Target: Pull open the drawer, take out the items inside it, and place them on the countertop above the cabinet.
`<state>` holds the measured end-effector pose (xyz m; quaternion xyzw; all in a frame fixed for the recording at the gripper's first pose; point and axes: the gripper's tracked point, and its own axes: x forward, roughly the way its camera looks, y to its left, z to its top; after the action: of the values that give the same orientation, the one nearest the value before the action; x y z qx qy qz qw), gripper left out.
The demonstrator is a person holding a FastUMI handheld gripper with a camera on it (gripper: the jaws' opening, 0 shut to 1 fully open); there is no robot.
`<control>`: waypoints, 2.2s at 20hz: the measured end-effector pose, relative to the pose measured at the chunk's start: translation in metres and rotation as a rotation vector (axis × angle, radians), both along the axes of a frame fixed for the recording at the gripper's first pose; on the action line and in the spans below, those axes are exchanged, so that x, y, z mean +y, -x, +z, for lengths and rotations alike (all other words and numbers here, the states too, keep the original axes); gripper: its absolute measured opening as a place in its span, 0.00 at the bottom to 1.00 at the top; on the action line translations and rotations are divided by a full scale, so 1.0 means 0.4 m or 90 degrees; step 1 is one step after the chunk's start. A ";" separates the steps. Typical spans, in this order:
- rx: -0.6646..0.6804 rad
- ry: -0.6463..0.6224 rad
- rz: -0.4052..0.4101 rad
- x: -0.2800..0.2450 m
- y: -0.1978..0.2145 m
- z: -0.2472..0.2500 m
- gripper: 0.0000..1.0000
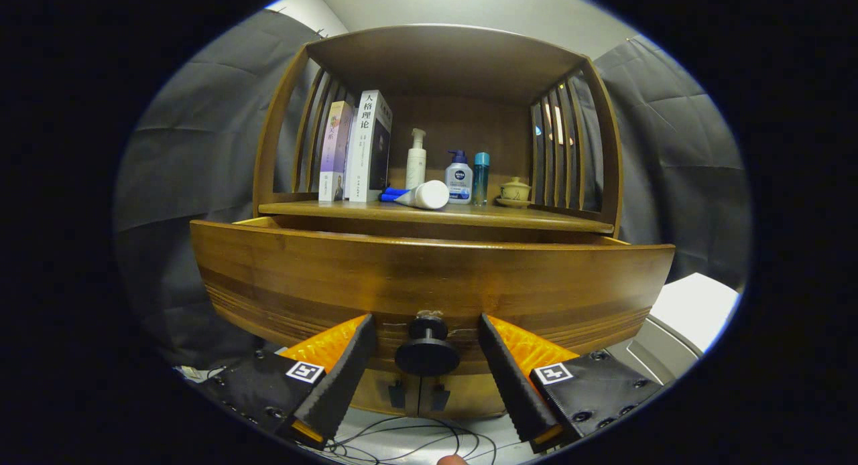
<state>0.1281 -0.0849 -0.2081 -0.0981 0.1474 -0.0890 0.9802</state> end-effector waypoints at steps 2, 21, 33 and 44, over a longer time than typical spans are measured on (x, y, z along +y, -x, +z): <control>0.003 0.004 -0.001 -0.004 -0.024 -0.003 0.98; 0.003 -0.006 -0.011 -0.039 -0.219 -0.019 0.98; -0.061 -0.027 0.020 -0.013 -0.201 0.044 0.99; -0.193 -0.065 0.102 0.102 0.089 0.379 0.97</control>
<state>0.0926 -0.0441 -0.0564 -0.0453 -0.0057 -0.0165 0.9988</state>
